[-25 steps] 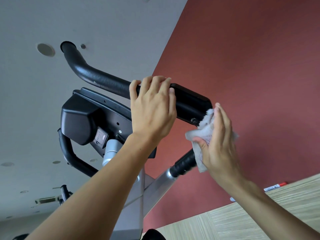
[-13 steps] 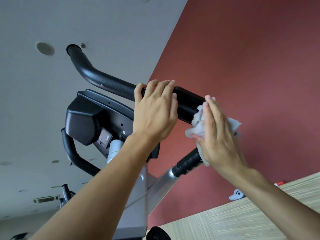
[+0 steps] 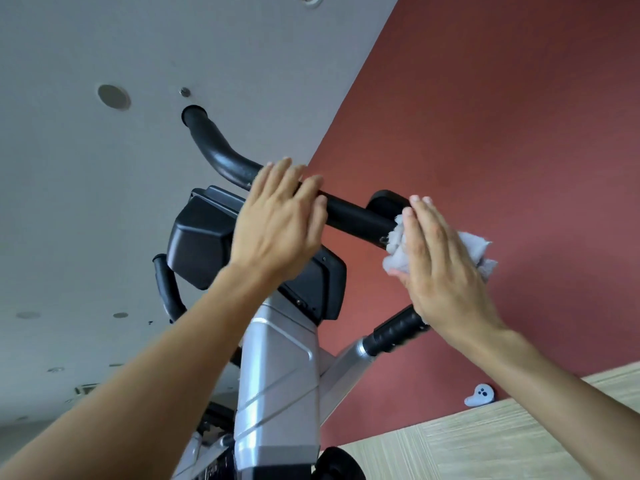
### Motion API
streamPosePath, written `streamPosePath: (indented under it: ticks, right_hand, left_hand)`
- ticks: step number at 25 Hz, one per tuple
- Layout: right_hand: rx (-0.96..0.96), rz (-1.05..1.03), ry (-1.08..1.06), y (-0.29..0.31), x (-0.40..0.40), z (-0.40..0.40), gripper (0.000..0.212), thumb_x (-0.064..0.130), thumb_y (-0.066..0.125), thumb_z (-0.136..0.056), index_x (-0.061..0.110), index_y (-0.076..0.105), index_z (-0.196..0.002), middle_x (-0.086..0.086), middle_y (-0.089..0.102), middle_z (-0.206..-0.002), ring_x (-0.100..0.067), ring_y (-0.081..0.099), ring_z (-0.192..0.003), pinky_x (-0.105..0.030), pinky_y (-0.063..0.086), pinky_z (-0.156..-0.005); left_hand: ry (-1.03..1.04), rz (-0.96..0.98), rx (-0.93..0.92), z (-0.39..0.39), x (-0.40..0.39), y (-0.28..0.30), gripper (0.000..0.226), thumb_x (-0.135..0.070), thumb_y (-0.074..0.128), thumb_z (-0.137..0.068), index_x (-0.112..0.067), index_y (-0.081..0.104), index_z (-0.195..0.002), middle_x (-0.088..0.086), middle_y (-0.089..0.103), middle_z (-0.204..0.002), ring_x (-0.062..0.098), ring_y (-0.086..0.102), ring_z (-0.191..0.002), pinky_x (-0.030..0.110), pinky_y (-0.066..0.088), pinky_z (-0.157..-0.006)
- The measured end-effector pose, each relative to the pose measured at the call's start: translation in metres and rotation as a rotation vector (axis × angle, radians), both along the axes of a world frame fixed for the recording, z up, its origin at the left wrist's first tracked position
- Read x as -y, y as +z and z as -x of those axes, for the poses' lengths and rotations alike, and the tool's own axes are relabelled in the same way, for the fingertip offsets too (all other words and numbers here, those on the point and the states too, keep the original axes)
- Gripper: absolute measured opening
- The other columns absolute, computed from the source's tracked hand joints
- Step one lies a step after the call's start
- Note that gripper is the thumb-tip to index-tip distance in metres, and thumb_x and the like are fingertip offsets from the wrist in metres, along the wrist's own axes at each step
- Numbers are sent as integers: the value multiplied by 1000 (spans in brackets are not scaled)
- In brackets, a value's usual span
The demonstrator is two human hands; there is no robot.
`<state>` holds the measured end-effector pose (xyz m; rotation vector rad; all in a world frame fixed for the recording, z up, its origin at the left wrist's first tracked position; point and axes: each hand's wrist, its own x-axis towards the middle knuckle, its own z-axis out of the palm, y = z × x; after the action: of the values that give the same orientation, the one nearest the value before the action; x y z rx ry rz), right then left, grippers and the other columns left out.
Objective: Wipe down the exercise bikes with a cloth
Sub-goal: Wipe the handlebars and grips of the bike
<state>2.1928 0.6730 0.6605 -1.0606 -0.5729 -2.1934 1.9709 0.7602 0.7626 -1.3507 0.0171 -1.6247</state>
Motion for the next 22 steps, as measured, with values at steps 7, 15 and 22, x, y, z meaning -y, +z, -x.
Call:
streamPosePath:
  ticks: [7, 15, 22]
  right_hand:
    - [-243, 115, 306, -32, 8, 15, 80, 14, 65, -93, -10, 20, -154, -26, 19, -163, -38, 25, -151, -45, 27, -122]
    - [-171, 209, 768, 19, 60, 69, 73, 15, 57, -101, 5, 14, -159, -9, 21, -159, -5, 24, -146, -6, 20, -112]
    - [-583, 463, 1087, 90, 109, 80, 67, 43, 55, -94, 28, 31, -155, 25, 49, -145, 7, 44, -135, -10, 33, -109]
  left_hand:
    - [201, 237, -204, 28, 23, 3, 61, -51, 21, -106, -15, 45, -149, 8, 48, -147, 29, 27, -148, 45, 5, -126]
    - [184, 324, -152, 35, 45, 35, 61, -48, 26, -105, -11, 62, -74, 1, 45, -61, 28, 44, -69, 34, 32, -78]
    - [17, 464, -283, 33, 58, 38, 37, -36, 53, -86, -11, 54, -58, 7, 57, -59, 28, 47, -61, 42, 43, -76]
